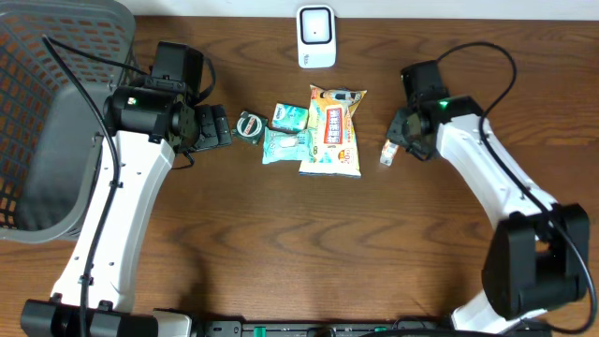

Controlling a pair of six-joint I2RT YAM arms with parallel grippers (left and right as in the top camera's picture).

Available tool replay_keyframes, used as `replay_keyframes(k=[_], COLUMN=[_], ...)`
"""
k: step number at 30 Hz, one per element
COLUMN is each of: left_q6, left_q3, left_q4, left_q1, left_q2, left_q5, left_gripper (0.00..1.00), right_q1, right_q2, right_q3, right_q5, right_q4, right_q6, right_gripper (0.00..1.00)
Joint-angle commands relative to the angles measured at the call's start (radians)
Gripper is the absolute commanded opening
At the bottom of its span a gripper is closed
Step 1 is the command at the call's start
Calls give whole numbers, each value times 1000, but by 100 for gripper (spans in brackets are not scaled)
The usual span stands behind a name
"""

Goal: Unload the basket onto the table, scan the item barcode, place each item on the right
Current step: 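Grasp the orange box with the right gripper and pull it rightward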

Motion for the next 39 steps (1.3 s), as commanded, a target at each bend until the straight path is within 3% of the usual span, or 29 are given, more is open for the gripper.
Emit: replay_keyframes(k=[1, 7, 14, 18, 20, 26, 32, 39], left_q6=[-5, -5, -5, -5, -5, -5, -5, -5], left_q3=[-1, -1, -1, -1, -1, -1, -1, -1], left_q4=[-2, -2, -2, -2, -2, -2, -2, -2], left_q1=[2, 2, 2, 2, 2, 2, 2, 2], left_q2=[-2, -2, -2, -2, -2, -2, -2, -2], left_q5=[-16, -16, -16, -16, -16, -16, -16, -16], left_gripper=[99, 99, 99, 98, 98, 99, 98, 99], right_q1=[10, 55, 124, 144, 148, 141, 108, 80], right_q2=[-10, -7, 15, 55, 82, 164, 148, 103], right_q3=[-3, -3, -5, -5, -5, -5, -2, -2], right_q5=[-85, -113, 122, 156, 155, 201, 339, 337], right_q4=[21, 50, 47, 52, 68, 76, -40, -118], right_q6=[-118, -201, -147, -122, -114, -121, -97, -95], right_gripper=[40, 47, 49, 49, 47, 27, 27, 34])
